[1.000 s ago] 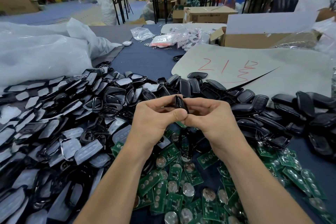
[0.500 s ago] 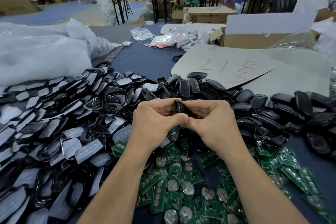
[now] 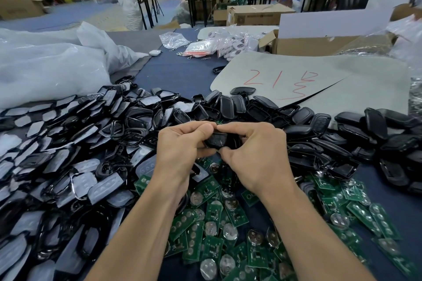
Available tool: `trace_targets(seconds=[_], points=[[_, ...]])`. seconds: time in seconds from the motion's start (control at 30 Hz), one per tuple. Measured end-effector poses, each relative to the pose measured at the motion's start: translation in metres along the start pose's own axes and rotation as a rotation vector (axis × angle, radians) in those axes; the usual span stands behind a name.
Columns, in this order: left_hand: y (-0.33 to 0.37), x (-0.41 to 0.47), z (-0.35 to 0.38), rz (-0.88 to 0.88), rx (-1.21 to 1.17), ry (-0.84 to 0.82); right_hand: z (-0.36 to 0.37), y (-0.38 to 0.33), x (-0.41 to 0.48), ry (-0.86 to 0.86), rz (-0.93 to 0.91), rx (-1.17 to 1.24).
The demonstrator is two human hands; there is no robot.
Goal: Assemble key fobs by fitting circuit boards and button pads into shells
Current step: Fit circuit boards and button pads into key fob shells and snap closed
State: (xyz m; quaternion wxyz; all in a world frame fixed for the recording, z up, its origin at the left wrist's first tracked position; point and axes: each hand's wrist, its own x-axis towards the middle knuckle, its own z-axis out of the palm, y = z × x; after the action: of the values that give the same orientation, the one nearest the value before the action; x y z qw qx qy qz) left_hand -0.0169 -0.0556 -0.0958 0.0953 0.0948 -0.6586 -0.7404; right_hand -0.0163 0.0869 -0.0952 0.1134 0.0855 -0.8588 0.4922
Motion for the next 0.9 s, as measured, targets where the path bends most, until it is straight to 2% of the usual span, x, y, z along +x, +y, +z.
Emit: trace_targets(seconds=[0.3, 0.37, 0.5, 0.57, 0.67, 0.8, 0.83, 0.9], points=[[-0.007, 0.001, 0.004, 0.103, 0.161, 0.064, 0.003, 0.004, 0.003, -0.008, -0.019, 0.004], [-0.008, 0.0, 0.003, 0.156, 0.193, 0.058, 0.002, 0.008, 0.01, -0.029, 0.07, 0.111], [-0.006, -0.003, 0.002, 0.235, 0.238, -0.009, -0.004, 0.012, 0.015, -0.169, 0.292, 0.514], [-0.007, -0.003, 0.001, 0.254, 0.244, -0.004, -0.003, 0.012, 0.015, -0.166, 0.289, 0.54], [-0.007, -0.004, 0.003, 0.202, 0.163, 0.024, -0.001, 0.011, 0.015, -0.075, 0.284, 0.623], [-0.006, -0.001, 0.001, 0.224, 0.214, 0.084, 0.006, 0.011, 0.014, -0.047, 0.261, 0.576], [-0.006, 0.0, -0.001, 0.231, 0.227, 0.101, 0.006, 0.011, 0.014, -0.069, 0.232, 0.51], [-0.007, 0.0, -0.006, 0.296, 0.367, 0.097, 0.006, 0.013, 0.015, -0.132, 0.123, 0.231]])
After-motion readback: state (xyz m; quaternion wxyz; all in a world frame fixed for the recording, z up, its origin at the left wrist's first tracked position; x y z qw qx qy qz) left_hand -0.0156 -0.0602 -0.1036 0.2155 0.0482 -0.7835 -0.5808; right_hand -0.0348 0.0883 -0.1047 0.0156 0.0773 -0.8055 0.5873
